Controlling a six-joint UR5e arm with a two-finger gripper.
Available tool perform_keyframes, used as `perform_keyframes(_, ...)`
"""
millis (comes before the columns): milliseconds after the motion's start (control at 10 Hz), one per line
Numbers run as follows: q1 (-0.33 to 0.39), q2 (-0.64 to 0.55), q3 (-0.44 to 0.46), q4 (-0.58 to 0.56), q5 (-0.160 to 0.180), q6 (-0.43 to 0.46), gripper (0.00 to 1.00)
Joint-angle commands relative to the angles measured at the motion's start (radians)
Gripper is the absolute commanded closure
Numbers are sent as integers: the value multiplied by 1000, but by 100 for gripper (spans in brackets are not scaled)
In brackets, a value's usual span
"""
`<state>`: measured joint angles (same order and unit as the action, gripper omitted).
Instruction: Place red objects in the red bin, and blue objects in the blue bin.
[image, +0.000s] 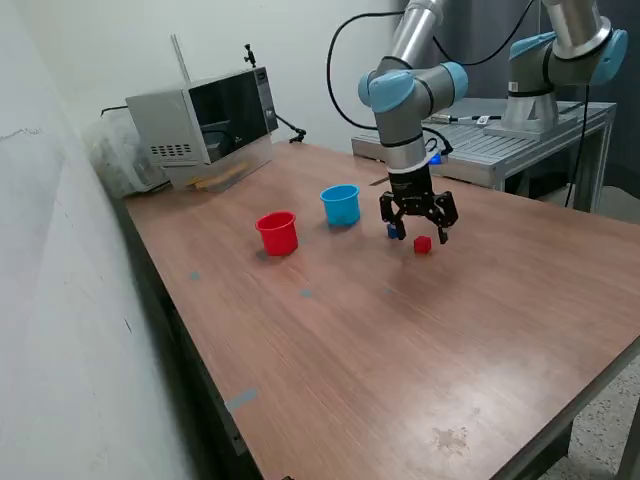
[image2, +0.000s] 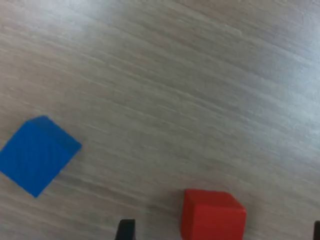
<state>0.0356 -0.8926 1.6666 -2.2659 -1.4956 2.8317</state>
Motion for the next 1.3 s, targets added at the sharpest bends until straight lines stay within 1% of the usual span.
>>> perform_keyframes(0,1,4,1,0,0,0,0)
perform_keyframes(400,1,4,5,0,0,0,0)
perform_keyframes(500,3,4,5,0,0,0,100)
perform_keyframes(1200,4,4,7,-12,-2,0,100)
